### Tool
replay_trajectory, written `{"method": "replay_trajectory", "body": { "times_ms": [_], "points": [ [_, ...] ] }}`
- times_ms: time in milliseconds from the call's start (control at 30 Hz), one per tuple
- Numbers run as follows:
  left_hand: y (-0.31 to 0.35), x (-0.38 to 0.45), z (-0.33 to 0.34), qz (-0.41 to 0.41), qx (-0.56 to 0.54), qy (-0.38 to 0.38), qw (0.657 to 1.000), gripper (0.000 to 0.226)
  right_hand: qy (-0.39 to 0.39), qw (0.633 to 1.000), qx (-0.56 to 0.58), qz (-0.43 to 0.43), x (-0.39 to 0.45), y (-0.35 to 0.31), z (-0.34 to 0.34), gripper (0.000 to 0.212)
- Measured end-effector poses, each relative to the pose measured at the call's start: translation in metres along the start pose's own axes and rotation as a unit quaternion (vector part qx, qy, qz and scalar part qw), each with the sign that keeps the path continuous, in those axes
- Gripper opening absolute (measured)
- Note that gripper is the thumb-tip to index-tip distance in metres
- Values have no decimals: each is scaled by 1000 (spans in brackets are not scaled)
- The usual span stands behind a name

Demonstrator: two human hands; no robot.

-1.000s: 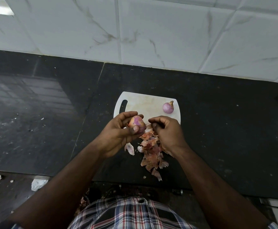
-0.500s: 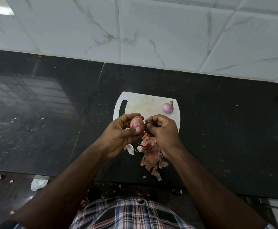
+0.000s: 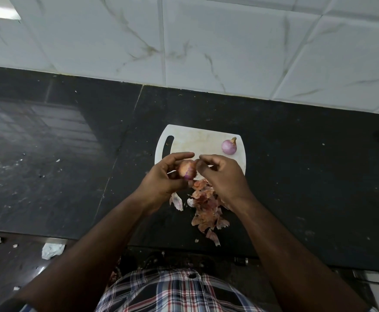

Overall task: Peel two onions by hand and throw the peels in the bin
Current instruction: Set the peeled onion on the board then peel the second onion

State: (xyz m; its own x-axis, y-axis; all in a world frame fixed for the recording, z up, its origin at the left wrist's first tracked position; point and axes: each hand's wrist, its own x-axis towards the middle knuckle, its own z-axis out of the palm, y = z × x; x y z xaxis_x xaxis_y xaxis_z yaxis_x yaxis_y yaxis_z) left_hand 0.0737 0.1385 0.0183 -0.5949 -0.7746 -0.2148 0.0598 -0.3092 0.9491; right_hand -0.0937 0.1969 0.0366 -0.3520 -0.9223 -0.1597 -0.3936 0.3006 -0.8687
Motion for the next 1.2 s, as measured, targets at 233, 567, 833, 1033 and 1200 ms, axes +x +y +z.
{"method": "replay_trajectory", "body": {
  "times_ms": [233, 567, 833, 1033, 1200],
  "points": [
    [1, -2, 6, 20, 65, 15, 998, 66, -14, 983, 170, 66, 2, 2, 7, 31],
    [-7, -3, 1, 23, 62, -2, 998, 65, -1, 958, 260, 119, 0, 6, 7, 12],
    [3, -4, 5, 26, 104, 13, 994, 64, -25, 959, 269, 86, -5, 1, 6, 19],
    [2, -6, 5, 28, 136, 9, 990, 62, -12, 948, 296, 118, -6, -1, 3, 12],
    [4, -8, 7, 31, 143, 12, 989, 58, -54, 958, 267, 91, -9, -3, 3, 20]
  ]
}}
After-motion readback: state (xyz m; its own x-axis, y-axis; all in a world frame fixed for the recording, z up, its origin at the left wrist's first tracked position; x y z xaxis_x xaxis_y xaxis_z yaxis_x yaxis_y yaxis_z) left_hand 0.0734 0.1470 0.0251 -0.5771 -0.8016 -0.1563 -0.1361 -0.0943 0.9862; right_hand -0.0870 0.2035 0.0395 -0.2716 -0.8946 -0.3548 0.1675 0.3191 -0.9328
